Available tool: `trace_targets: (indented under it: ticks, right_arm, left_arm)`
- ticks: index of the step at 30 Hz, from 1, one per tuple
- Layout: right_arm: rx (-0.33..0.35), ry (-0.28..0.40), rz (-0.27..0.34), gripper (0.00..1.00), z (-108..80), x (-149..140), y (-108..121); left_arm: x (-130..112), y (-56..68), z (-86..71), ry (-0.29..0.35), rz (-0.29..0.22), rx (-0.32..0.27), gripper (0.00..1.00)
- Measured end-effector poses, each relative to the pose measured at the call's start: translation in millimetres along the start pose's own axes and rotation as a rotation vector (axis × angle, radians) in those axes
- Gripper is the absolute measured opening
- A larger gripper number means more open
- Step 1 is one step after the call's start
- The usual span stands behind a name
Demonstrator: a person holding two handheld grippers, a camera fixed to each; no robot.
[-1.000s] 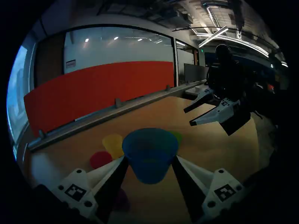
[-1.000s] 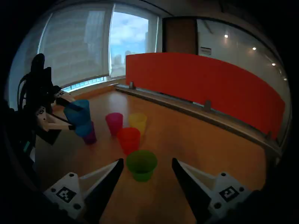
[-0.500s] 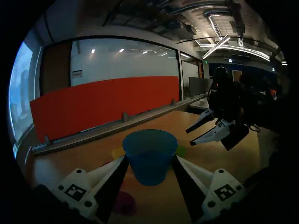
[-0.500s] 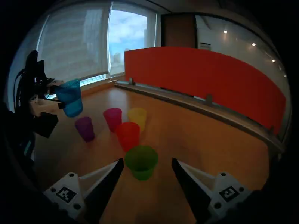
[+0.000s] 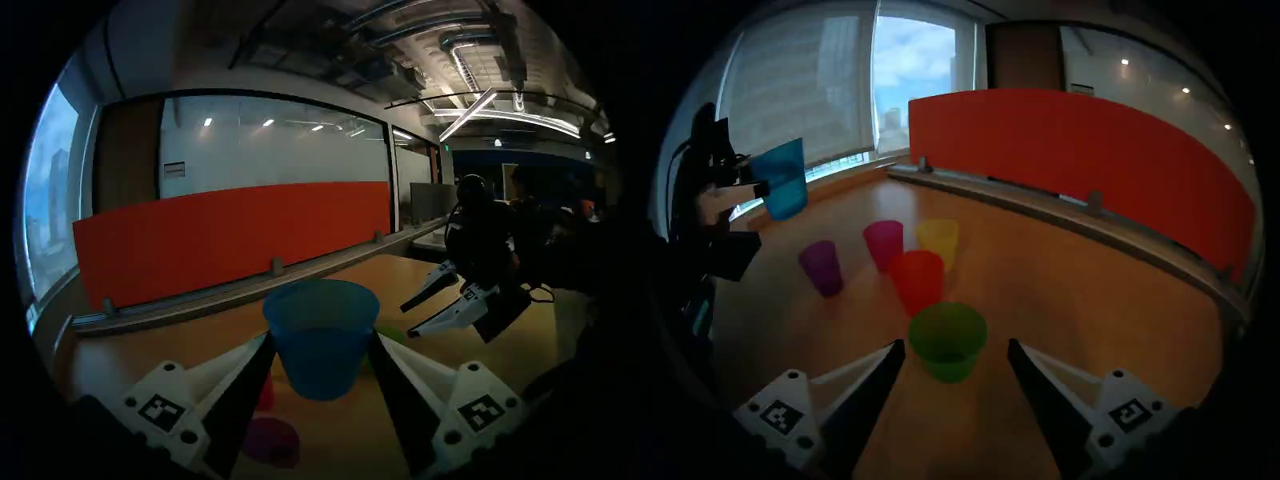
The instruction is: Pour water
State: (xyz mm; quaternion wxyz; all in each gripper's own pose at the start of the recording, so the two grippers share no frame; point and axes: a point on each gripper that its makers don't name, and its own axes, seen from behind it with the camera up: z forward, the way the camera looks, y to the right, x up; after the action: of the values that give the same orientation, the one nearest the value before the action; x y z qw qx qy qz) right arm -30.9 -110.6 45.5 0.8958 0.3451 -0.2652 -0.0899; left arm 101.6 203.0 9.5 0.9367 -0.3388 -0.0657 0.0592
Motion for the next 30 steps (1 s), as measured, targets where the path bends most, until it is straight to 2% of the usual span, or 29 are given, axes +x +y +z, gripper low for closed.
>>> trace_targets:
  ticks: [14,30]
  right_arm:
    - [0.024,-0.025,-0.007,1.0,21.8,-13.0,-8.7]
    - [0.024,-0.044,-0.027,1.0,57.9,-21.6,-8.8]
  left_arm:
    - [2.3,-10.0,-6.2,0.01,-0.004,0.022,0.81]
    - [7.6,-20.0,-14.2,0.02,-0.005,0.044,0.81]
